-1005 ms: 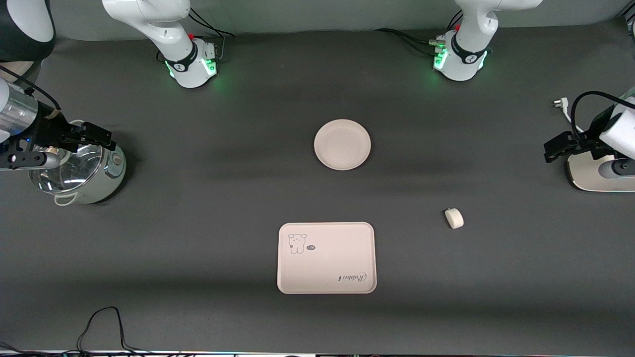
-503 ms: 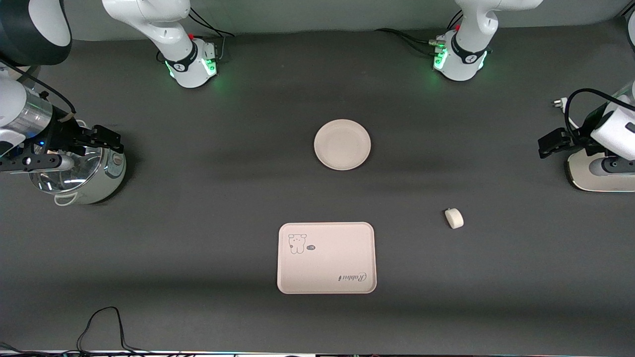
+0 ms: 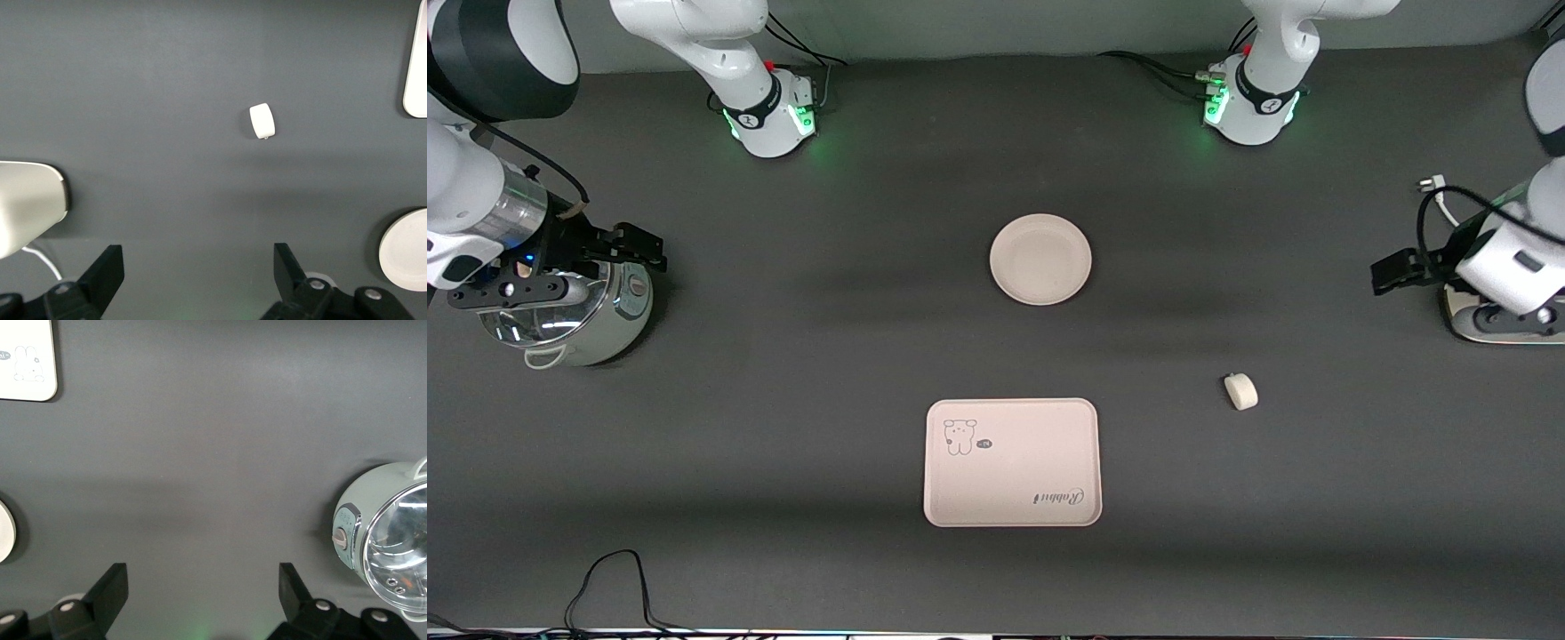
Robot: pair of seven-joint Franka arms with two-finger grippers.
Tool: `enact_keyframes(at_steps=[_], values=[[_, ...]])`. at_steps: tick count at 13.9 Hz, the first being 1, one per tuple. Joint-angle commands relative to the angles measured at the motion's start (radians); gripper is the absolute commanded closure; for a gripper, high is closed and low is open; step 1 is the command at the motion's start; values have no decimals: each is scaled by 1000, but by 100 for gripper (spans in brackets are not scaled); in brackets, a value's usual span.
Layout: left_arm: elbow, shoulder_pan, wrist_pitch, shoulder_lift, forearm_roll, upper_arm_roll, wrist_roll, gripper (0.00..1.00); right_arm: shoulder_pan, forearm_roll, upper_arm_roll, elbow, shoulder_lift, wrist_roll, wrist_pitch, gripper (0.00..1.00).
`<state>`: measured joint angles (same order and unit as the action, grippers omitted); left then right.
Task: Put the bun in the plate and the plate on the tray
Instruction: 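Reach the left gripper down to the white bun and grasp it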
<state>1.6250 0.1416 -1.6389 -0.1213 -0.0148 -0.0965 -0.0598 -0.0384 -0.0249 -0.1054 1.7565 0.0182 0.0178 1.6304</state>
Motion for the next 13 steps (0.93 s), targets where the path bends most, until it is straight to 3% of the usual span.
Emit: enact_keyframes(at_steps=[1,7,13], values=[[27,39,-94,-96,13,-5,0,0,-23,16,-14,-9,-6,-13,-6,0],[27,82,-393,-360,22,17,-64,0,-26,6,-22,-9,-15,46,-4,0],[61,78,-479,-462,65,20,-107,0,-28,5,-46,-5,-15,56,-4,0]])
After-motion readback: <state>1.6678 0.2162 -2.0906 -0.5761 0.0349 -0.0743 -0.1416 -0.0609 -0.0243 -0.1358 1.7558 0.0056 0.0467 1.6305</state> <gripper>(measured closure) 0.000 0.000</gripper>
